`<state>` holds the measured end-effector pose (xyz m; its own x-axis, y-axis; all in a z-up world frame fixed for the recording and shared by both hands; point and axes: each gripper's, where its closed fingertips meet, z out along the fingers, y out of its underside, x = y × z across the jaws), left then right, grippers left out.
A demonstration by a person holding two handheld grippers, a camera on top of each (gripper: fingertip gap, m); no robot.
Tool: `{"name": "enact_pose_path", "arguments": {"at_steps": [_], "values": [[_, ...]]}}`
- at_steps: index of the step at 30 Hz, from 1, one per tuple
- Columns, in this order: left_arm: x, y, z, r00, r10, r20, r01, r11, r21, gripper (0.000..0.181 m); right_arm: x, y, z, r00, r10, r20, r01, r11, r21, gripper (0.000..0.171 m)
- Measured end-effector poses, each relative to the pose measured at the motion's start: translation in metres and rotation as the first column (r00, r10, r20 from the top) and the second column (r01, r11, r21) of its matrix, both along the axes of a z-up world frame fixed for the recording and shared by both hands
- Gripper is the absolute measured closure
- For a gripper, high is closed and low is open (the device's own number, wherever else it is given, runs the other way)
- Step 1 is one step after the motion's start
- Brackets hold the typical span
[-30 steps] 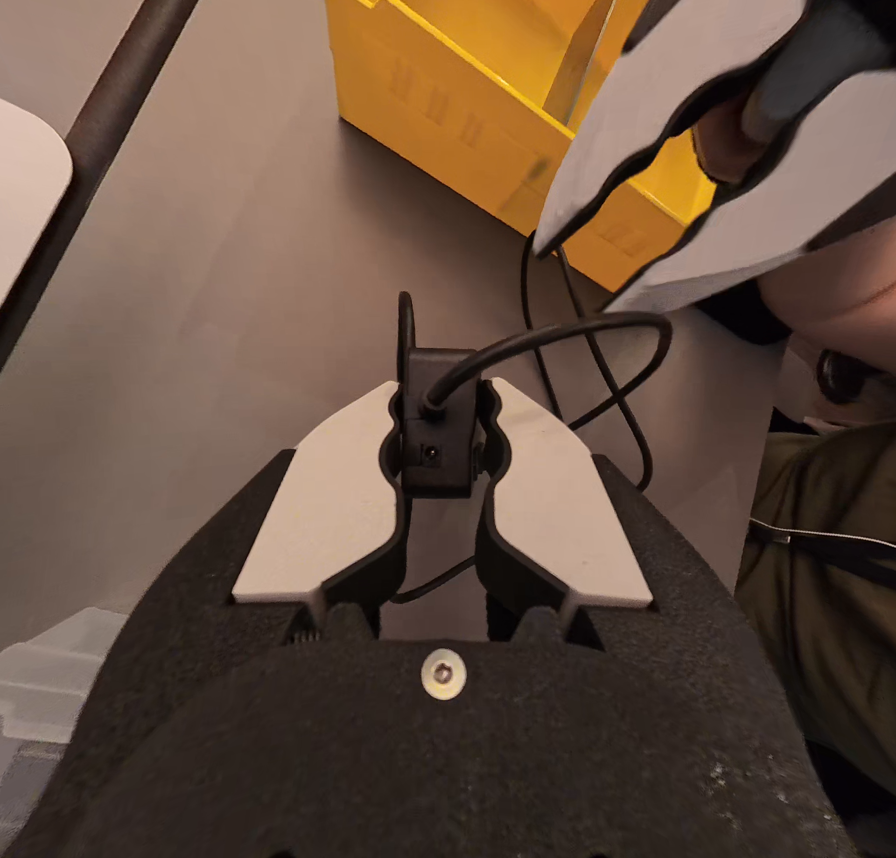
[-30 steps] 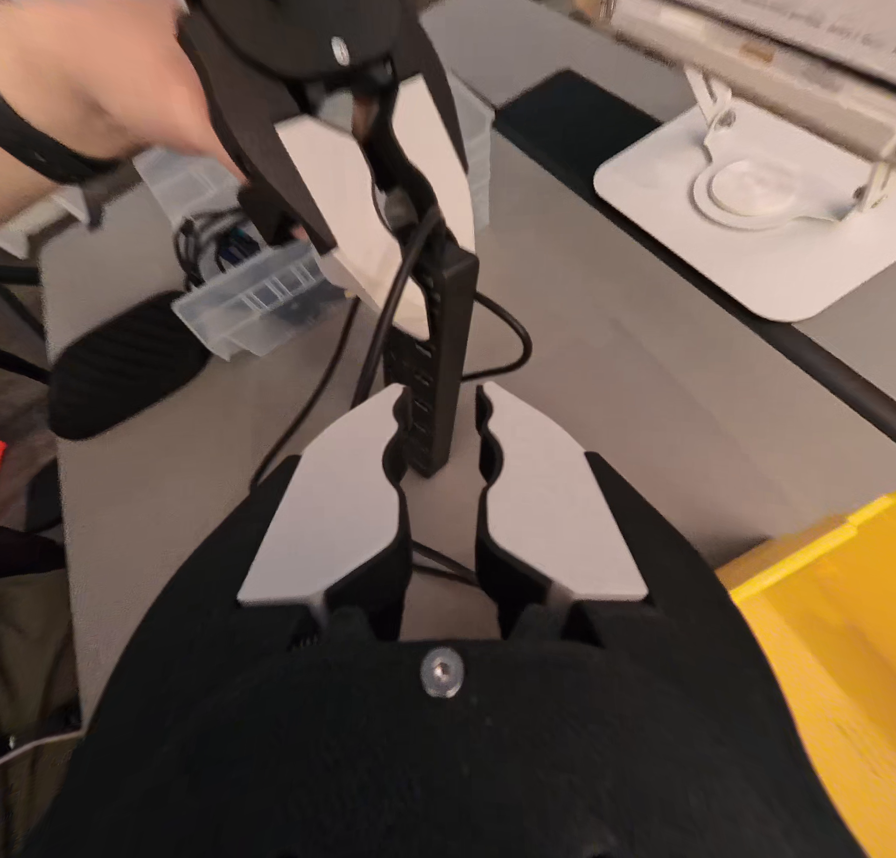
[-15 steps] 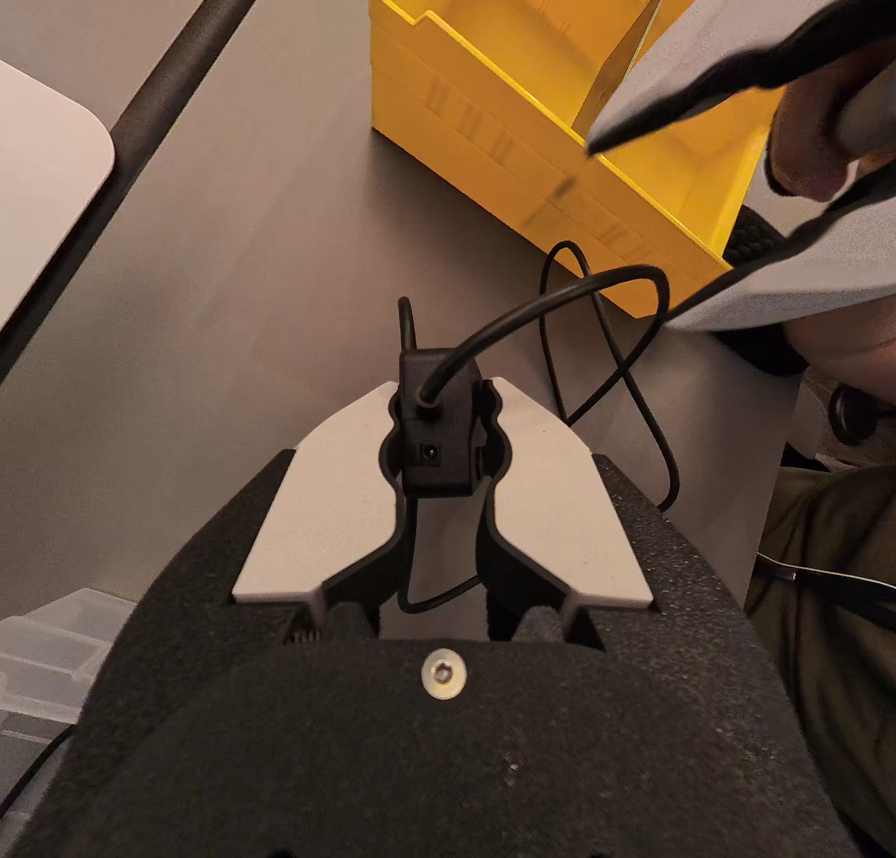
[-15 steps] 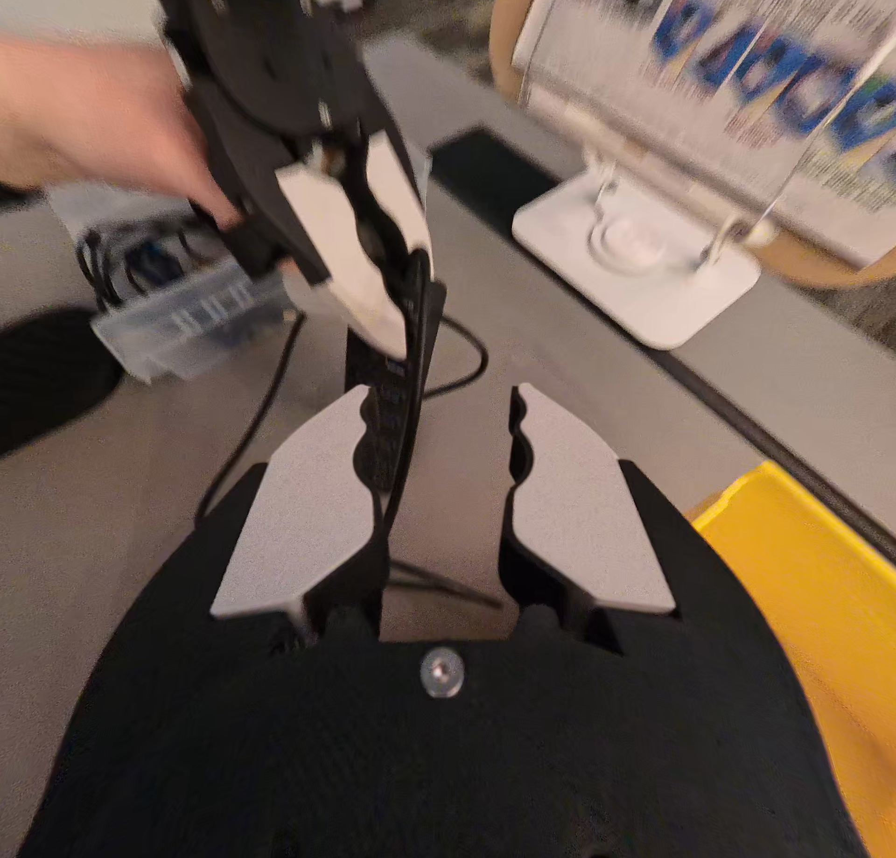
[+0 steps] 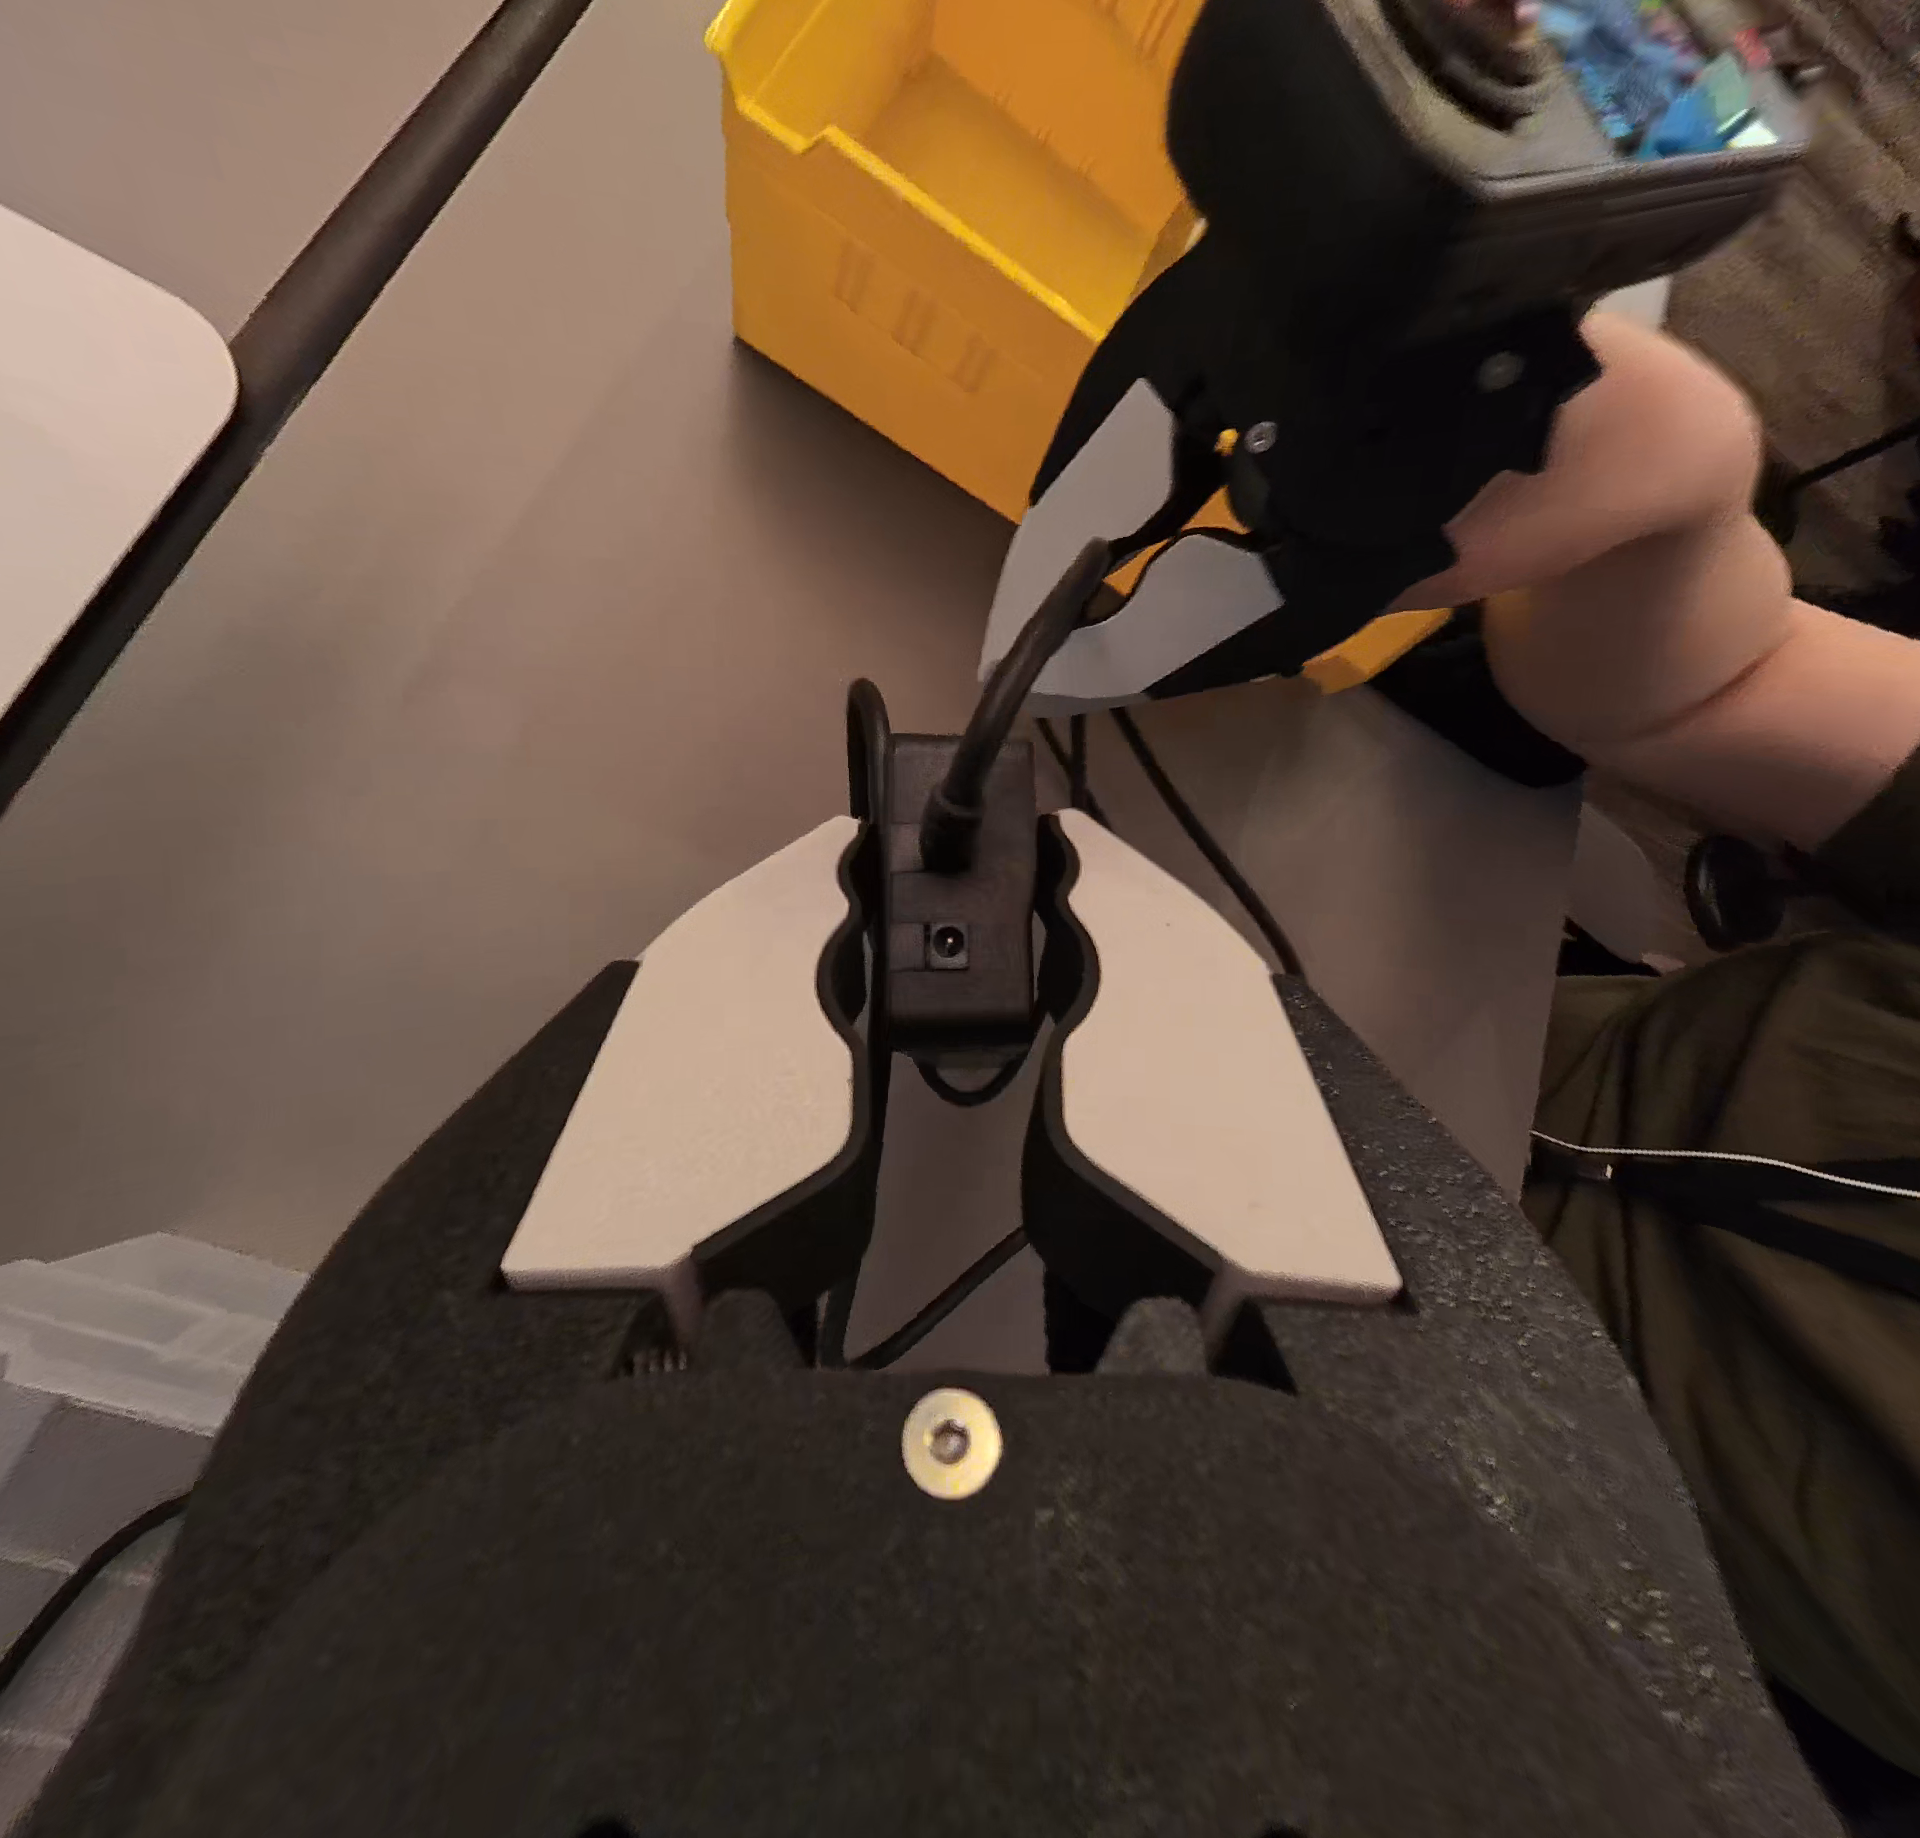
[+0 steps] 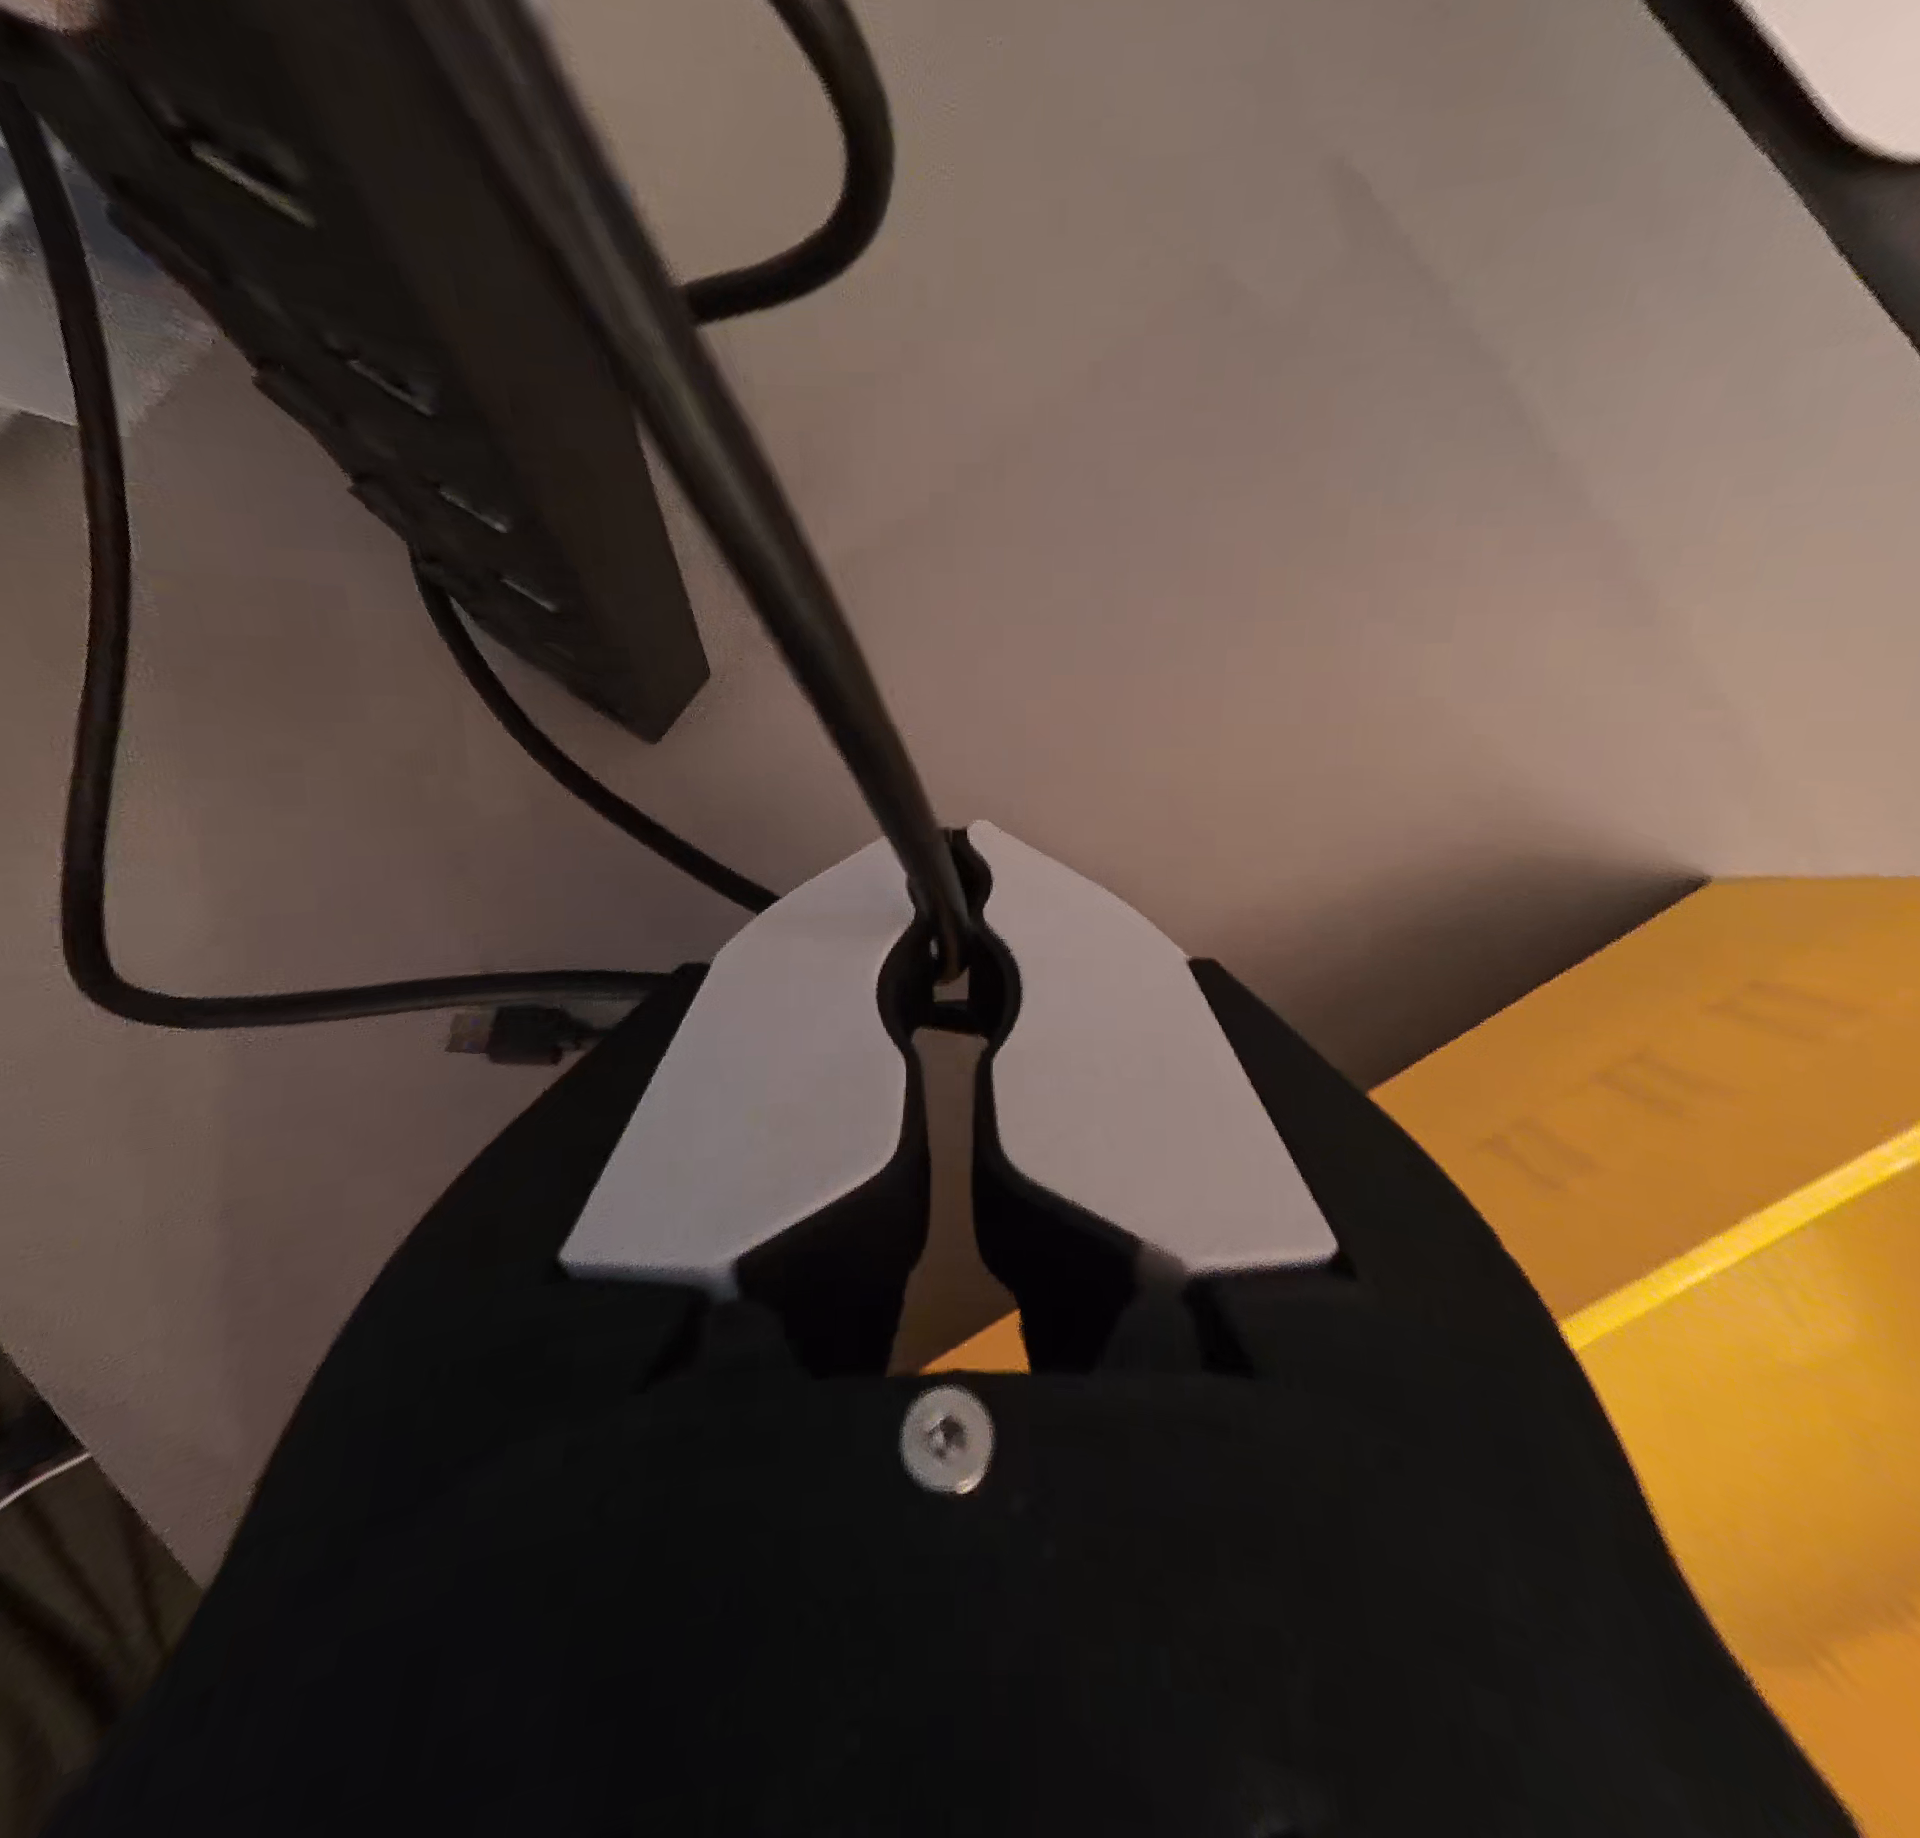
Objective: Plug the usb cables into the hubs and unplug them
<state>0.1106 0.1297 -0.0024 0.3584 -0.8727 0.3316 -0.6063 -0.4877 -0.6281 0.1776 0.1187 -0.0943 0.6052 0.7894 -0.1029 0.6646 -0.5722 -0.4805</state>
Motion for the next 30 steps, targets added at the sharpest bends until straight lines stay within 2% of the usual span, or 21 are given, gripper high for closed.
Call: {"name": "enact_pose_path", "arguments": {"at_steps": [4, 6, 8, 12, 14, 17, 19, 22, 25, 27, 28, 29, 30], "values": [[-0.001, -0.008, 0.022, 0.998, -0.046, 0.036, 0.044, 0.998, 0.053, 0.153, -0.009, -0.001, 0.016, 0.993, 0.026, -0.112, -0.025, 1.0, 0.01, 0.17], [-0.006, -0.011, 0.013, 0.997, -0.062, -0.038, 0.064, 0.996, 0.057, 0.153, -0.008, -0.001, 0.016, 0.992, 0.038, -0.12, -0.037, 0.999, 0.004, 0.166], [-0.01, -0.014, -0.003, 0.993, -0.069, -0.098, 0.073, 0.997, 0.03, 0.153, -0.002, 0.003, 0.012, 0.995, 0.017, -0.096, -0.016, 1.0, 0.003, 0.152], [-0.006, -0.014, -0.022, 0.993, -0.069, -0.092, 0.062, 0.995, -0.079, 0.153, 0.0, 0.01, 0.017, 0.994, -0.008, -0.108, 0.01, 1.0, 0.021, 0.136], [-0.004, -0.009, -0.026, 0.994, -0.067, -0.086, 0.06, 0.995, -0.076, 0.152, -0.003, 0.023, 0.035, 0.993, -0.018, -0.12, 0.038, 0.986, 0.162, 0.122], [-0.002, -0.001, -0.03, 0.998, -0.001, -0.065, -0.007, 0.992, -0.126, 0.152, 0.003, 0.036, 0.077, 0.992, -0.075, -0.101, 0.111, 0.897, 0.427, 0.119], [-0.002, 0.003, -0.033, 0.998, 0.034, -0.053, -0.042, 0.986, -0.159, 0.152, 0.0, 0.032, 0.1, 0.995, -0.047, -0.082, 0.085, 0.835, 0.544, 0.113], [-0.004, 0.011, -0.038, 0.994, 0.101, -0.053, -0.109, 0.976, -0.19, 0.153, -0.03, 0.008, 0.119, 0.981, 0.097, -0.168, 0.023, 0.803, 0.595, 0.123], [-0.007, 0.015, -0.041, 0.99, 0.133, -0.052, -0.142, 0.967, -0.213, 0.152, -0.049, -0.008, 0.135, 0.963, 0.152, -0.221, 0.027, 0.767, 0.641, 0.124], [-0.009, 0.016, -0.042, 0.988, 0.142, -0.057, -0.151, 0.965, -0.213, 0.152, -0.06, -0.022, 0.148, 0.942, 0.217, -0.255, 0.019, 0.726, 0.688, 0.139], [-0.009, 0.016, -0.042, 0.989, 0.139, -0.054, -0.147, 0.966, -0.212, 0.152, -0.068, -0.03, 0.146, 0.928, 0.244, -0.282, 0.009, 0.741, 0.671, 0.139], [-0.01, 0.016, -0.042, 0.988, 0.14, -0.057, -0.149, 0.966, -0.21, 0.152, -0.075, -0.033, 0.135, 0.924, 0.245, -0.295, -0.004, 0.777, 0.63, 0.132], [-0.012, 0.016, -0.043, 0.988, 0.143, -0.06, -0.153, 0.965, -0.212, 0.152, -0.078, -0.029, 0.115, 0.942, 0.199, -0.27, -0.014, 0.827, 0.561, 0.113]]}}
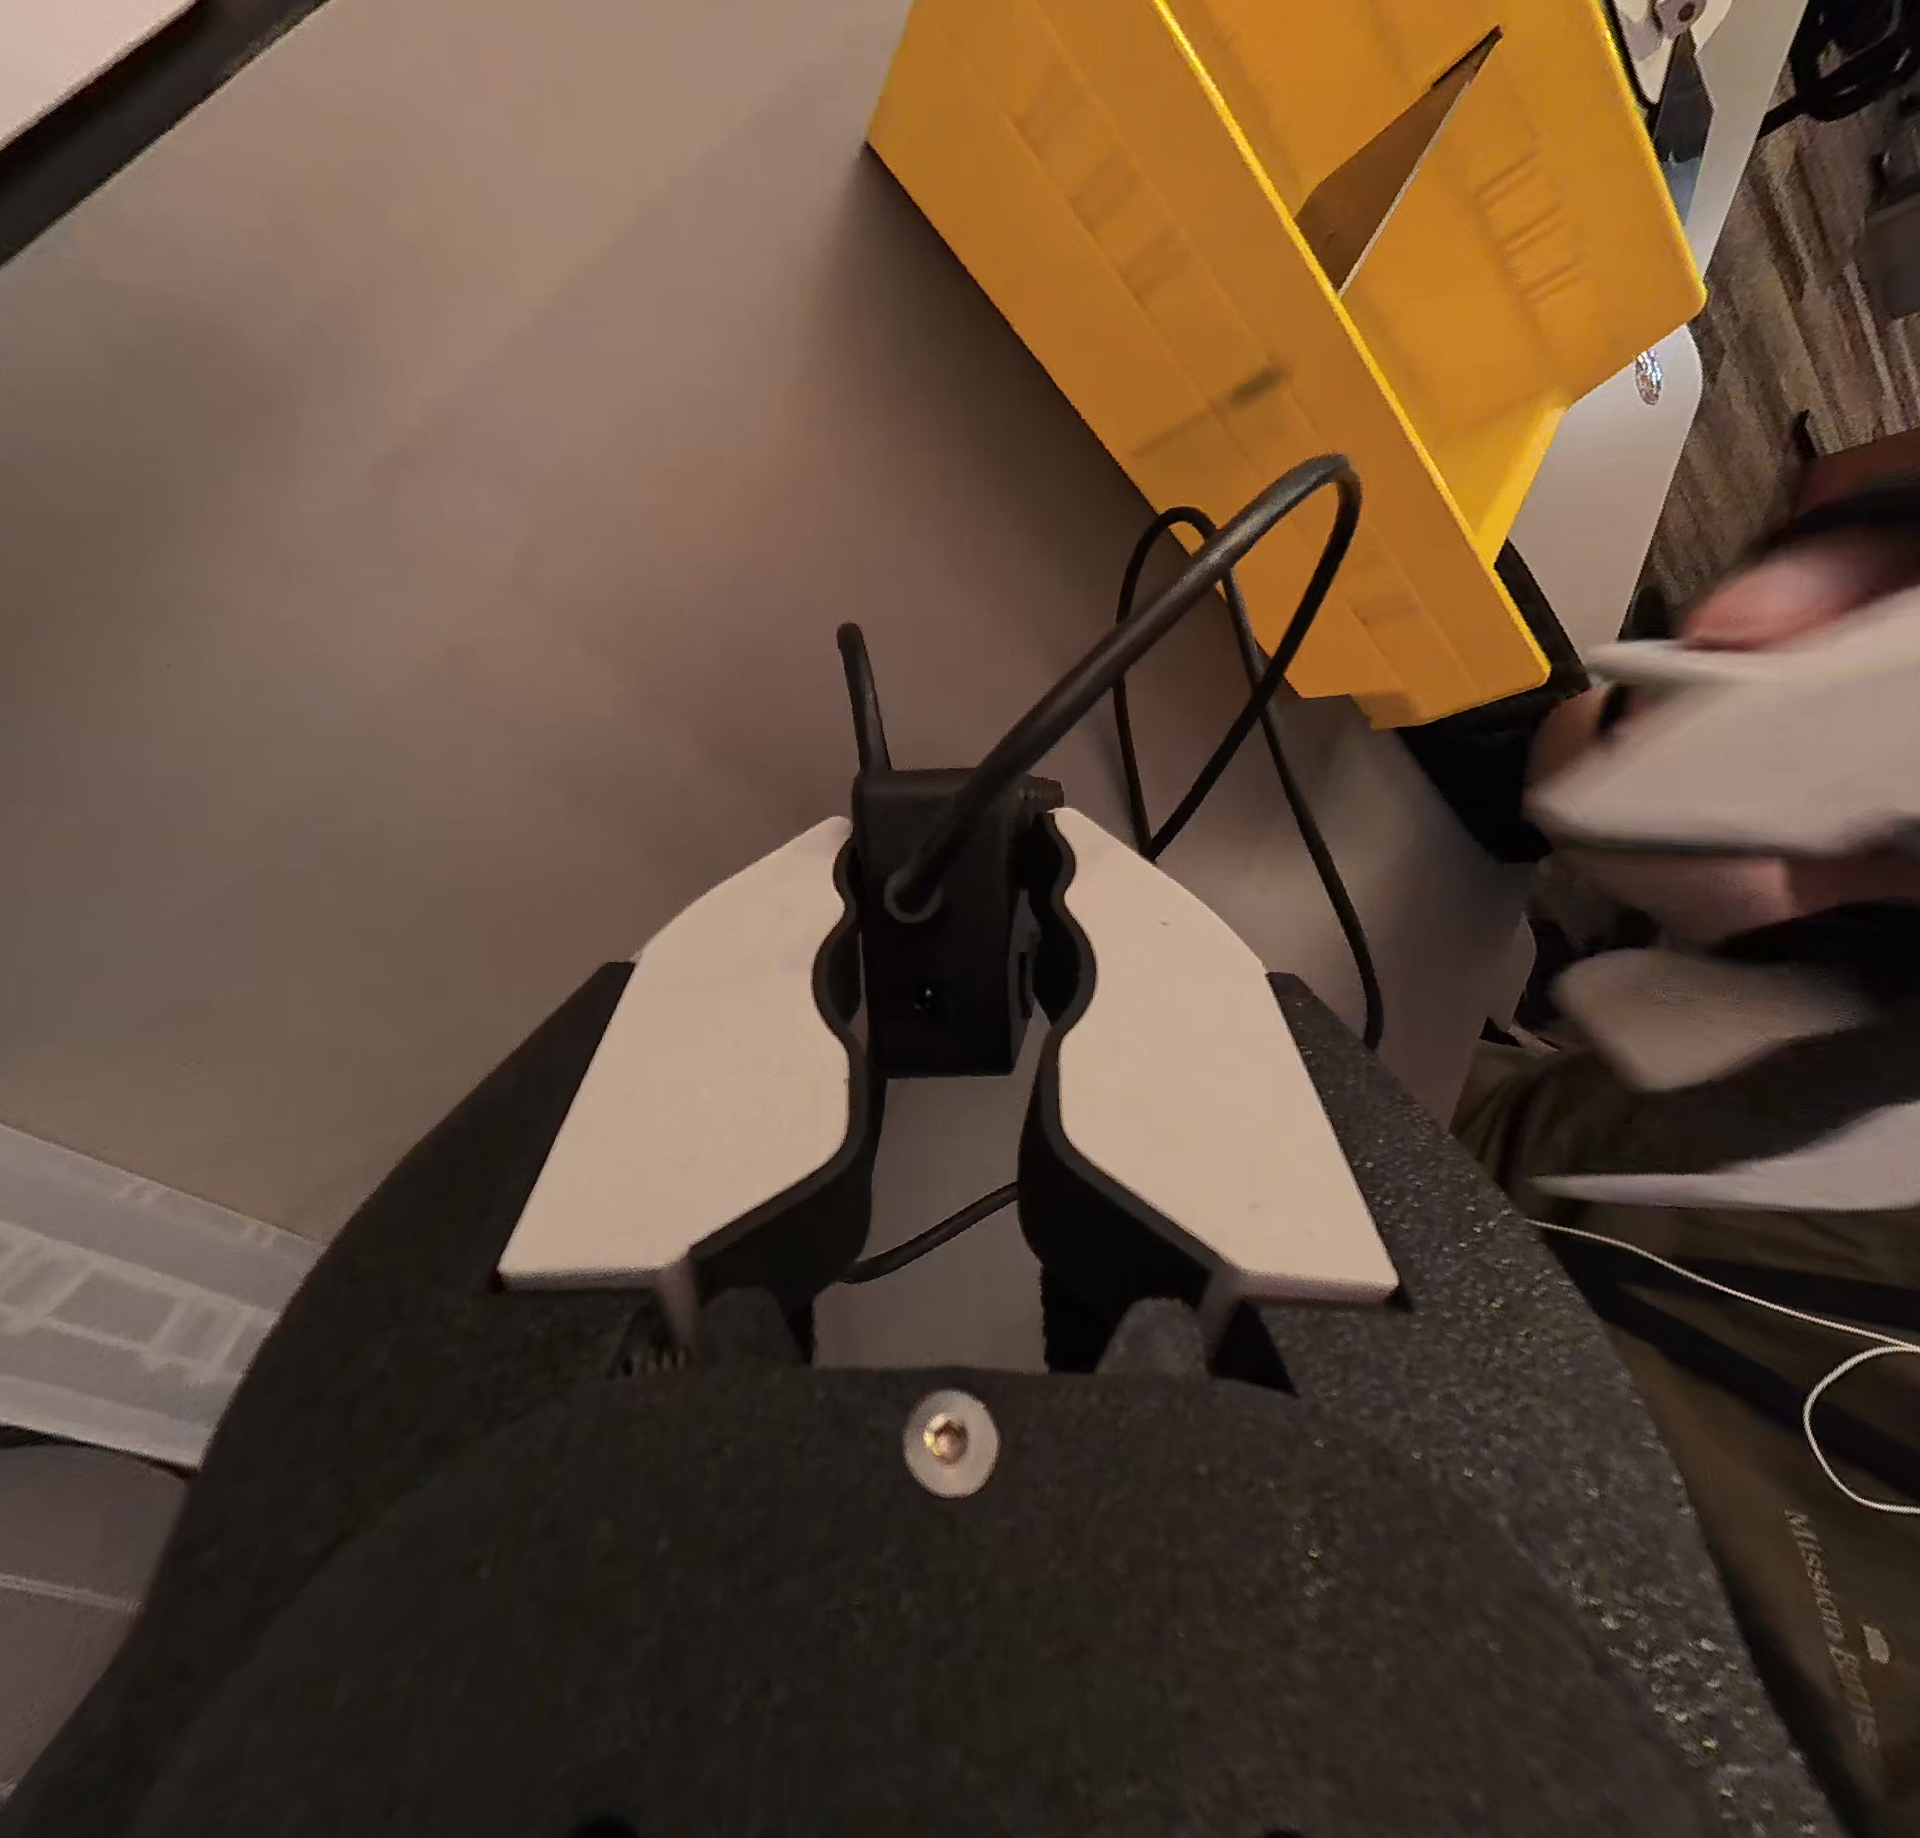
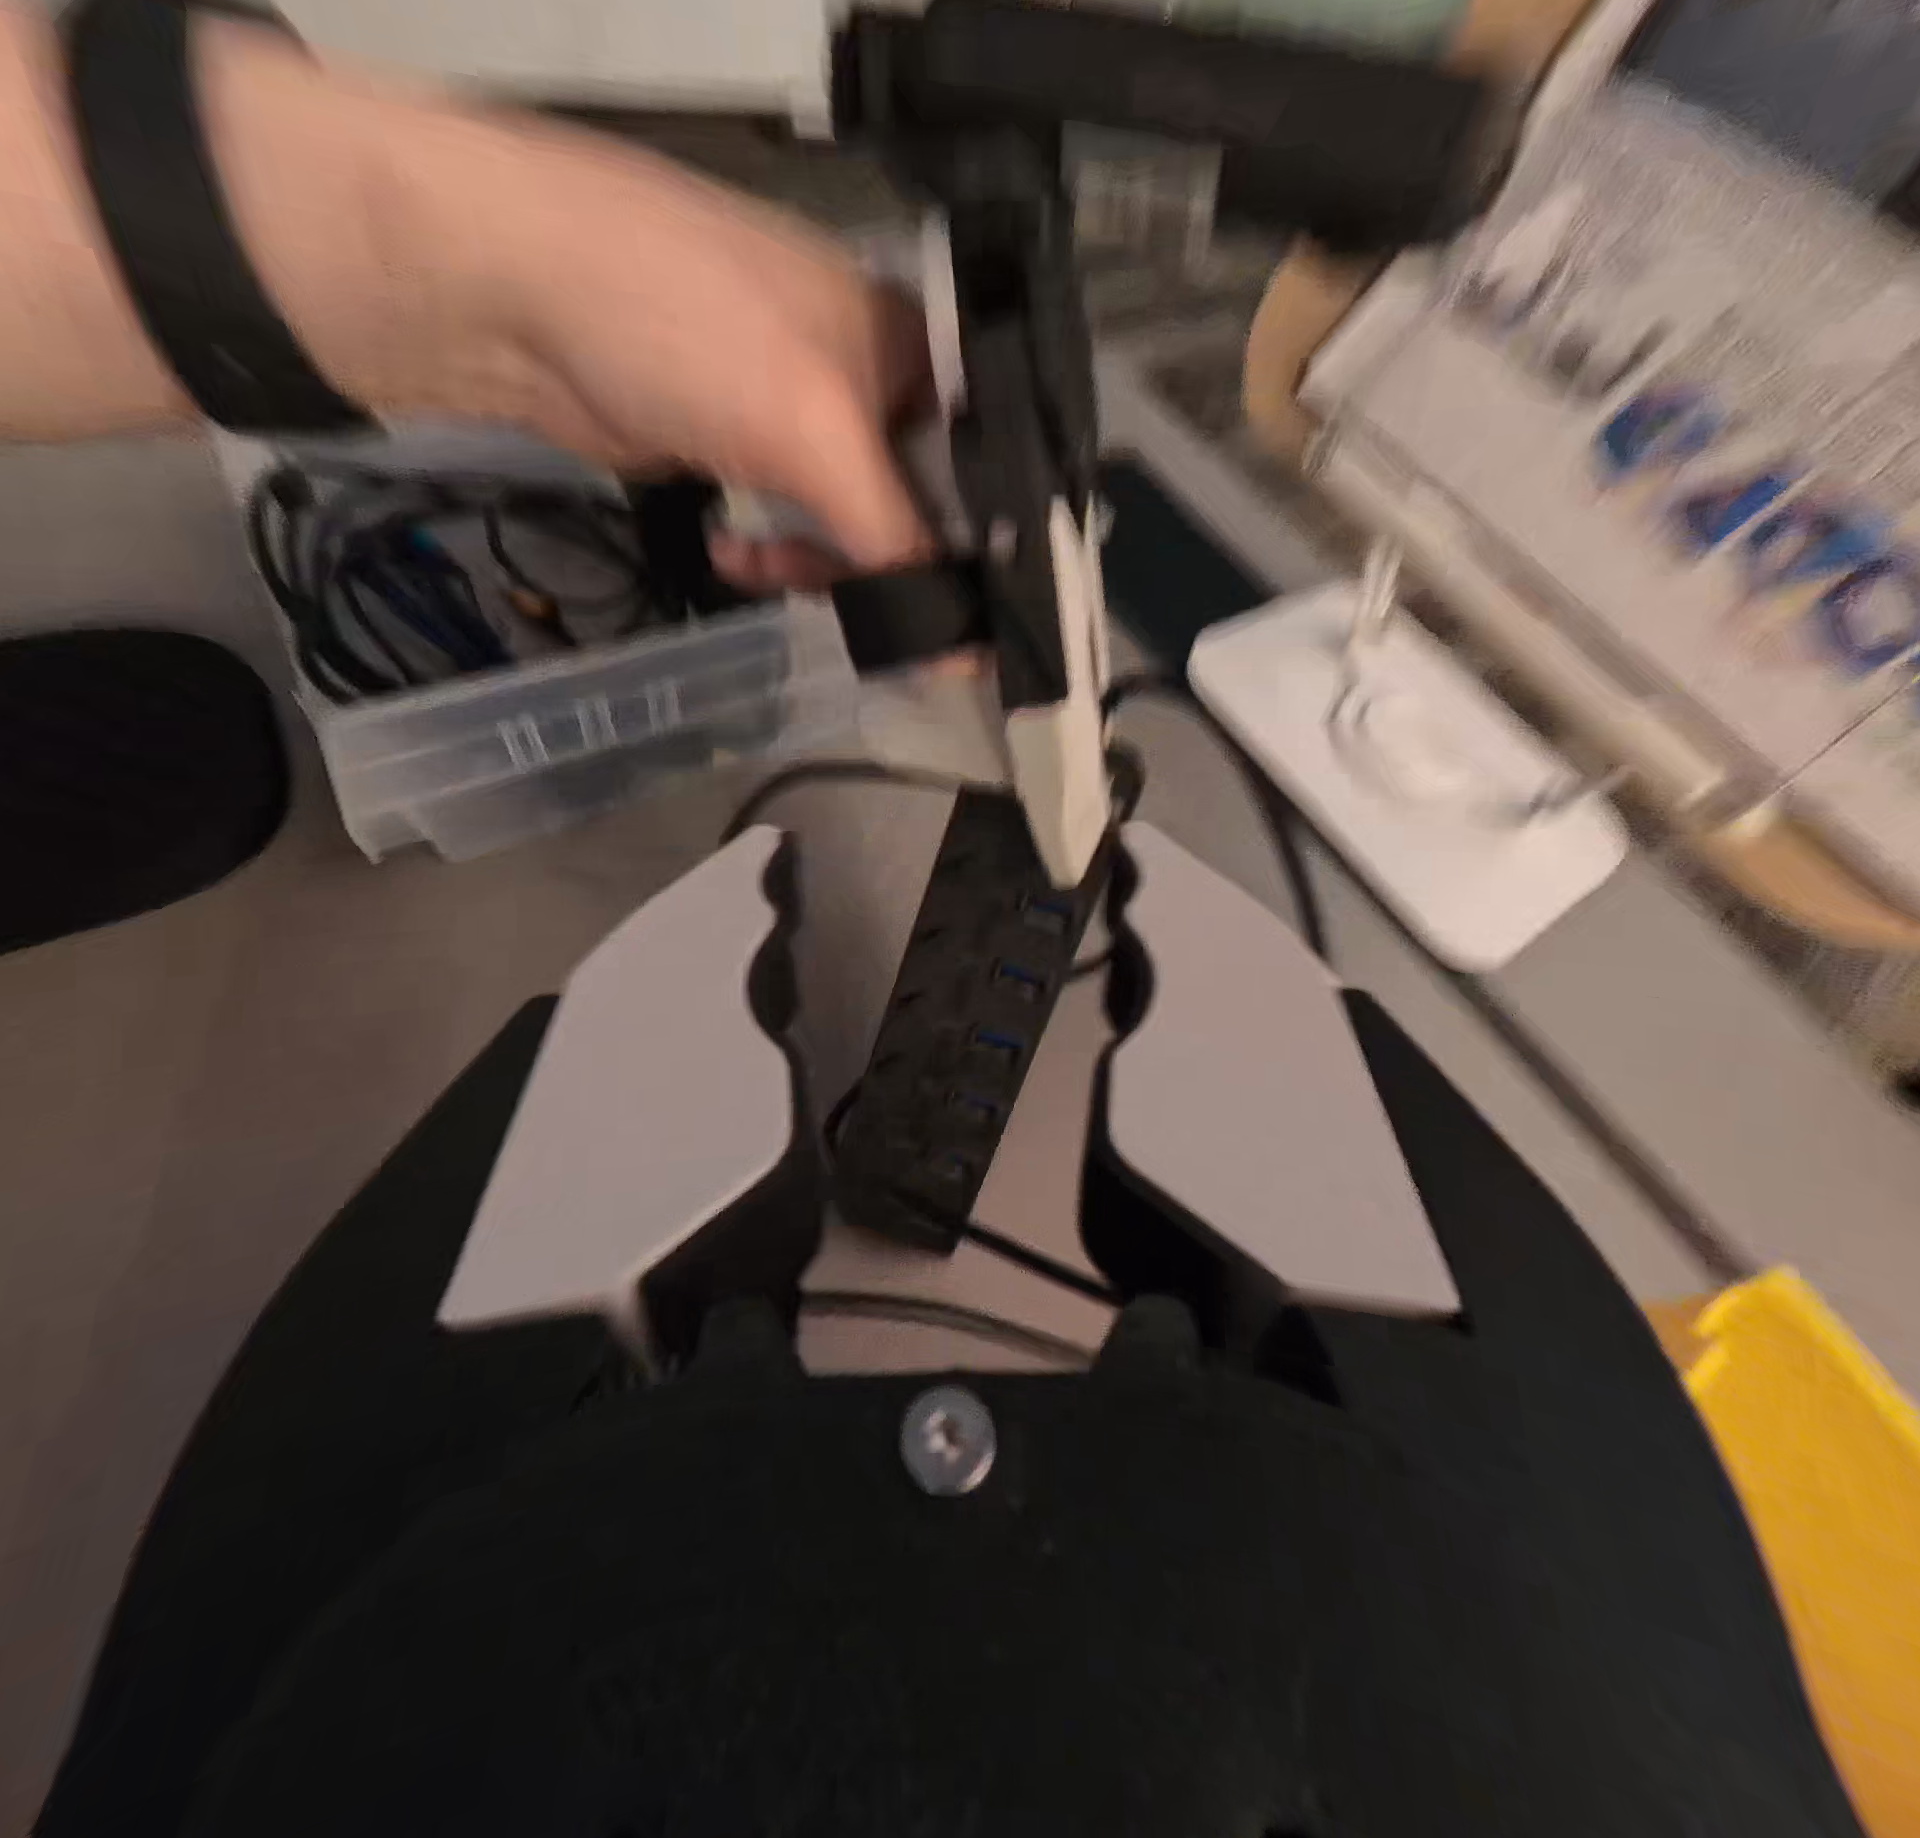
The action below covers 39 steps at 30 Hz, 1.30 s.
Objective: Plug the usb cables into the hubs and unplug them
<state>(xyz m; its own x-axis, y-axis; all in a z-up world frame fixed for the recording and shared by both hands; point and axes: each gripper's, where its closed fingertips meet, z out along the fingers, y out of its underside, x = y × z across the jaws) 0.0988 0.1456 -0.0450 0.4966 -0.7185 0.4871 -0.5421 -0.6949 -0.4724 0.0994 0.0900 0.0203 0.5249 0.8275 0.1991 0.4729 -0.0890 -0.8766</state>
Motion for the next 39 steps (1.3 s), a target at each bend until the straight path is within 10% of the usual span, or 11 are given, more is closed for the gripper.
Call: {"name": "enact_pose_path", "arguments": {"at_steps": [2, 21, 27, 34, 39], "values": [[-0.002, 0.001, -0.001, 1.0, 0.006, -0.004, -0.006, 1.0, -0.004, 0.152, 0.001, 0.016, -0.044, 0.99, -0.076, 0.115, 0.09, 0.989, -0.12, 0.092], [-0.033, 0.004, 0.04, 0.997, 0.053, 0.063, -0.064, 0.978, 0.2, 0.131, 0.003, 0.054, -0.116, 0.966, -0.166, 0.198, 0.199, 0.966, -0.162, 0.115], [-0.092, -0.046, 0.109, 0.984, 0.028, 0.177, -0.124, 0.82, 0.559, 0.134, 0.004, 0.059, -0.133, 0.963, -0.145, 0.228, 0.205, 0.942, -0.266, 0.115], [-0.182, -0.084, 0.104, 0.969, 0.171, 0.181, -0.241, 0.467, 0.851, 0.148, 0.002, 0.06, -0.163, 0.94, -0.131, 0.316, 0.246, 0.901, -0.358, 0.114], [-0.208, -0.094, 0.084, 0.967, 0.173, 0.186, -0.251, 0.534, 0.807, 0.143, 0.004, 0.06, -0.173, 0.913, -0.136, 0.386, 0.274, 0.904, -0.329, 0.113]]}}
